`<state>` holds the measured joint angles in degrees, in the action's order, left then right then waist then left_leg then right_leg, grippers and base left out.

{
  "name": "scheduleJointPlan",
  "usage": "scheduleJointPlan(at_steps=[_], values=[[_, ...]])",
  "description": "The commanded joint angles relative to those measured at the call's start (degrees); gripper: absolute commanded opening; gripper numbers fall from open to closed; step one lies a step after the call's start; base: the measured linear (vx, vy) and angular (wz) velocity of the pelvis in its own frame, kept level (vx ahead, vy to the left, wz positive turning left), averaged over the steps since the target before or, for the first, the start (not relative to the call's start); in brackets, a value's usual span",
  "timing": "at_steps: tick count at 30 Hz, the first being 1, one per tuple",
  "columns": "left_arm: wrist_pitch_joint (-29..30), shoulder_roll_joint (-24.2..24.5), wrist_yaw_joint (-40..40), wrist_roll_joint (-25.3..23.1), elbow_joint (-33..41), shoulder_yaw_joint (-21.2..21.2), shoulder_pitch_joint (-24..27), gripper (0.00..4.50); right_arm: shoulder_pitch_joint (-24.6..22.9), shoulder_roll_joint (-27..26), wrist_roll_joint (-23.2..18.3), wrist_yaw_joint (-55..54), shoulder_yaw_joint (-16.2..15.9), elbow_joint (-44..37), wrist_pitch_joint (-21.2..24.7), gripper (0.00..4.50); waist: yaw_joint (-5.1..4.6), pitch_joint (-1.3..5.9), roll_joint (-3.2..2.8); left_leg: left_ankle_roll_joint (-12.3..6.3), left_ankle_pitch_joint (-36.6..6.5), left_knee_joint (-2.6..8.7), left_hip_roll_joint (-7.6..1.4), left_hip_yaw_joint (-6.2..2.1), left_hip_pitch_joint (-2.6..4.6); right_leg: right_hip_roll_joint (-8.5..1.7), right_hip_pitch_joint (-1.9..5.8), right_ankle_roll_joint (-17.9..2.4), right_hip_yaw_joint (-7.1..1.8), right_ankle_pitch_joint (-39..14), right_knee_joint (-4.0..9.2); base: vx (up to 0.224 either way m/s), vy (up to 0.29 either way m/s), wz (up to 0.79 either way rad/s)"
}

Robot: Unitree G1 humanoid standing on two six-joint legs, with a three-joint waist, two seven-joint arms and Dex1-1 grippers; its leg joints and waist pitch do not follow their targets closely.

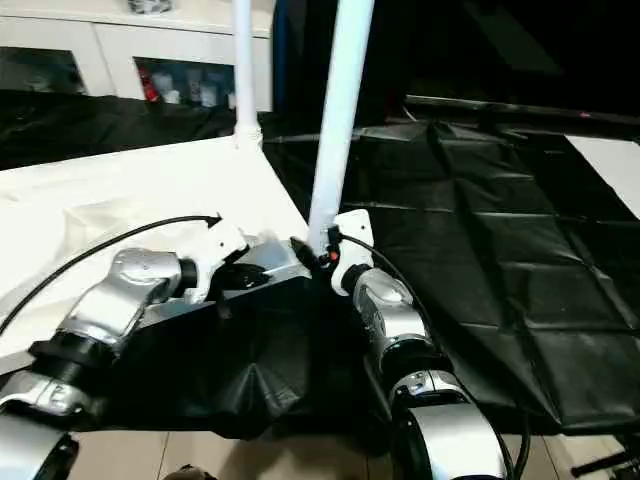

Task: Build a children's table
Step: Rotate leg to tighten

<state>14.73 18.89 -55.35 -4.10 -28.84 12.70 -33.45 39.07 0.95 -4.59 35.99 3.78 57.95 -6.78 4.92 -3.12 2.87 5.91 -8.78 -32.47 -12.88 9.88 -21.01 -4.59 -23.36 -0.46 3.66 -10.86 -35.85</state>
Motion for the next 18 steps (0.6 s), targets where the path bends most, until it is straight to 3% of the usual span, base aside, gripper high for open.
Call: scheduleJointPlan(at_steps=[1,3,8,16,18], values=[[-3.2,-2.1,-1.2,3.8,2.8,-0.2,-0.5,0.00,0.1,-3.1,1.2,8.0,-5.6,0.7,1.0,3.74,0.02,3.74,-0.08,-1.14,-13.5,3.51,-0.25,0.42,0.18,-3.00,2.88,-10.3,-2.33,-12.3,4.54,0.000,0.000,0.00],[-4.4,-0.5,-4.4,4.1,3.2,0.4,0.1,0.00,-0.3,-0.9,1.0,14.0,-6.2,-0.5,1.6,3.74,0.01,3.75,-0.36,-1.74,-12.9,3.43,-0.30,0.42,0.23,-2.95,2.90,-11.3,-2.36,-10.6,4.46,0.000,0.000,0.00],[-6.1,2.3,-10.1,4.7,2.9,1.3,0.2,0.00,-1.2,4.2,-0.3,26.4,-7.4,-3.2,2.9,3.74,0.21,3.64,-0.25,-2.13,-13.7,3.44,-0.42,0.47,0.45,-2.88,2.91,-12.1,-2.31,-10.9,4.45,0.000,0.000,0.00],[-6.3,4.5,-16.1,5.8,3.5,1.6,1.1,0.00,-1.7,7.6,-0.4,35.0,-8.9,-4.1,4.4,3.74,1.46,3.69,-0.12,-1.79,-13.1,3.34,-0.67,0.66,0.56,-2.99,2.80,-12.4,-2.27,-11.2,4.15,0.000,0.000,0.00],[-6.1,5.0,-16.9,5.9,3.7,1.6,1.4,0.00,-2.0,7.9,-0.3,36.8,-9.4,-4.4,4.8,3.51,1.55,3.71,0.08,-1.89,-12.7,3.30,-0.68,0.67,0.54,-3.04,2.79,-12.6,-2.25,-10.8,4.04,0.000,0.000,0.00]])
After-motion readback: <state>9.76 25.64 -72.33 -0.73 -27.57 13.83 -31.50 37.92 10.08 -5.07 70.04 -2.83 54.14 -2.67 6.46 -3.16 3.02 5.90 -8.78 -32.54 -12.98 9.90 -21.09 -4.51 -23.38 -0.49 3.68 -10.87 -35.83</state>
